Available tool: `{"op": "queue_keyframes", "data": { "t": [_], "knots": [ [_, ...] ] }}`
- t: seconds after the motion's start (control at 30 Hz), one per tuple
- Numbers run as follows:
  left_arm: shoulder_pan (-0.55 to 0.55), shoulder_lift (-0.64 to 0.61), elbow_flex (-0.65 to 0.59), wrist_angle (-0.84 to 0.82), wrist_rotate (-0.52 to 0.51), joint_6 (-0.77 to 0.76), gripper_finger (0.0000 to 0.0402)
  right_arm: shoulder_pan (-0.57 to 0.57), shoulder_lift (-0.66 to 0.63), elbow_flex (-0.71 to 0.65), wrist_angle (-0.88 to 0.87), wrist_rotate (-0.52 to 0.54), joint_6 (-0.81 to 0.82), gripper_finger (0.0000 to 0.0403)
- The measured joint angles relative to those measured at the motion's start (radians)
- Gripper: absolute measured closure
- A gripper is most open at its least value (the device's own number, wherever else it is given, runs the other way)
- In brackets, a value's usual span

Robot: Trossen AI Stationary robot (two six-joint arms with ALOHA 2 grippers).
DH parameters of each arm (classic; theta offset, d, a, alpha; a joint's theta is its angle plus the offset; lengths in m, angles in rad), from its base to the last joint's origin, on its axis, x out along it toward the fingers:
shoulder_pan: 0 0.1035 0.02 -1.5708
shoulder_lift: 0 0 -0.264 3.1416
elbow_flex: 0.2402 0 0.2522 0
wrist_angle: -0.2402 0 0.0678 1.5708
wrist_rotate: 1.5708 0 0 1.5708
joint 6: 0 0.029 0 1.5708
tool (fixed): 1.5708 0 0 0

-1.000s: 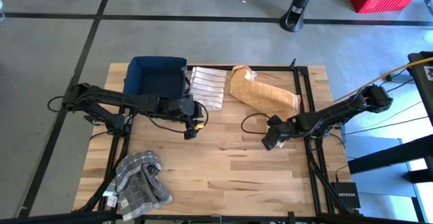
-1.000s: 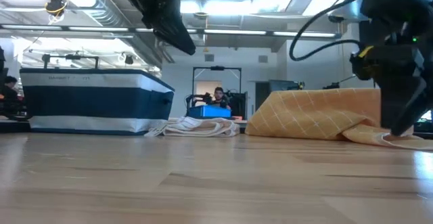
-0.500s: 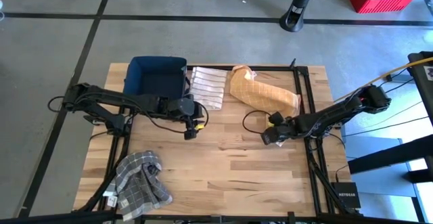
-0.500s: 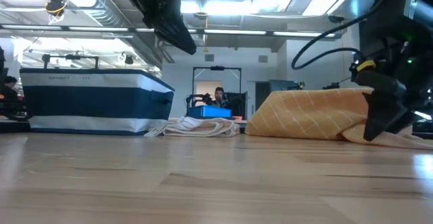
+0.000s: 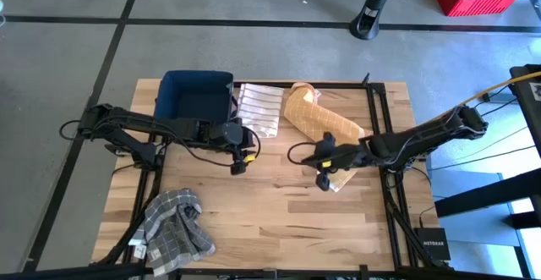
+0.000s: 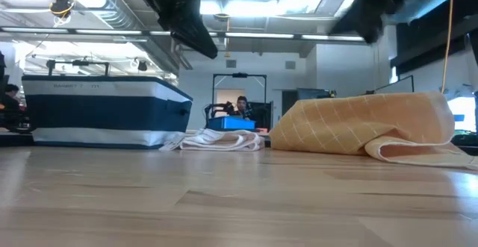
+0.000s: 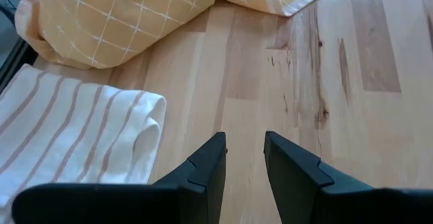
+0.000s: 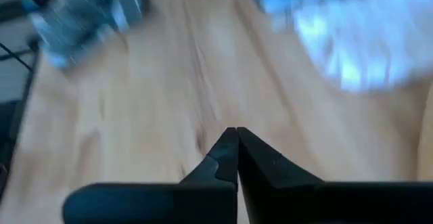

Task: Fold towel
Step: Fold the orange towel

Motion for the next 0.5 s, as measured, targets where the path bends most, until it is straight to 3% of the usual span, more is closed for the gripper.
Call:
{"op": "queue_keyframes", "data": {
  "t": [0.23, 0.4, 0.5],
  "knots": [
    [-0.001, 0.000, -0.001, 0.012, 0.000, -0.004, 0.0306, 0.000, 0.000, 0.121, -0.190, -0.002, -0.031, 0.0362],
    [-0.002, 0.000, -0.005, 0.010, 0.000, -0.015, 0.0306, 0.000, 0.012, 0.083, -0.522, 0.054, 0.050, 0.0301],
    [-0.002, 0.000, -0.005, 0.012, 0.001, -0.019, 0.0306, 0.000, 0.032, 0.012, -0.608, 0.052, 0.028, 0.0252]
  ]
}}
